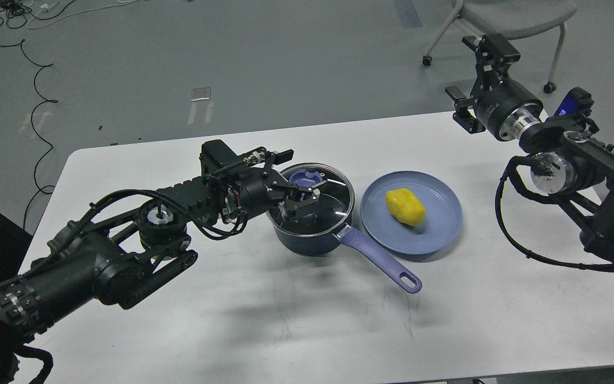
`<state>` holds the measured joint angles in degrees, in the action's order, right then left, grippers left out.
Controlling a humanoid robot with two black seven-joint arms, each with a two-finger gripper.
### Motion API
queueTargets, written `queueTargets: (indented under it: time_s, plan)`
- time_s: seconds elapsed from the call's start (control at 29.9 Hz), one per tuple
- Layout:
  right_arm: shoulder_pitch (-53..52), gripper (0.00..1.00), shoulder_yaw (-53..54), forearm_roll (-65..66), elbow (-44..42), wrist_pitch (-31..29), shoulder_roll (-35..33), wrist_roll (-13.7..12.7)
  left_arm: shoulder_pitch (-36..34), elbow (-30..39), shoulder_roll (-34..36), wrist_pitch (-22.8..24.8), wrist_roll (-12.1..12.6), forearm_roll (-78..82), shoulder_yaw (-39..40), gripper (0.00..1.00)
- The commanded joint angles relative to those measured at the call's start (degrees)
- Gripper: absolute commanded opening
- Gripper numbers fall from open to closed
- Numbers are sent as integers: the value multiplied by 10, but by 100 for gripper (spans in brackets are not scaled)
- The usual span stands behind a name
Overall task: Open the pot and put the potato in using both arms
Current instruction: 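Grasp the purple lid knob with the left gripper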
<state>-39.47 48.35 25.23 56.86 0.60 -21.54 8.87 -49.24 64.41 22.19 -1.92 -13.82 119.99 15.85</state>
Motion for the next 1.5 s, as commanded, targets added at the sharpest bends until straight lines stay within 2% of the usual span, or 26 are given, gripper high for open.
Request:
queueTargets:
  time_s: [0.0, 1.04, 1.14, 1.17, 1.2, 1.4, 1.44, 1.47]
  plan:
    - [1, 100, 0, 0, 0, 0, -1, 0, -1, 0, 0, 0, 0, 0, -2, 98]
    - [3, 100, -6, 2, -6, 0, -1, 0, 2, -21, -1, 0, -17, 2, -8, 96]
    - [3, 100, -12, 2, -10, 0, -1, 0, 1, -20, -2, 0, -25, 2, -14, 76]
    - [2, 100, -18, 2, -10, 0, -1, 0, 0, -20, -1, 0, -34, 2, -25, 61]
    - [2, 100, -21, 2, -10, 0, -1, 1, 0, -20, -1, 0, -38, 2, -29, 56]
    - [2, 100, -21, 2, -10, 0, -2, 0, 0, -21, 0, 1, -38, 2, -30, 55]
    - [2, 100, -21, 2, -10, 0, -2, 0, 0, -21, 0, 1, -38, 2, -30, 53]
    - [2, 100, -21, 2, -10, 0, -2, 0, 0, -21, 0, 1, -38, 1, -30, 46]
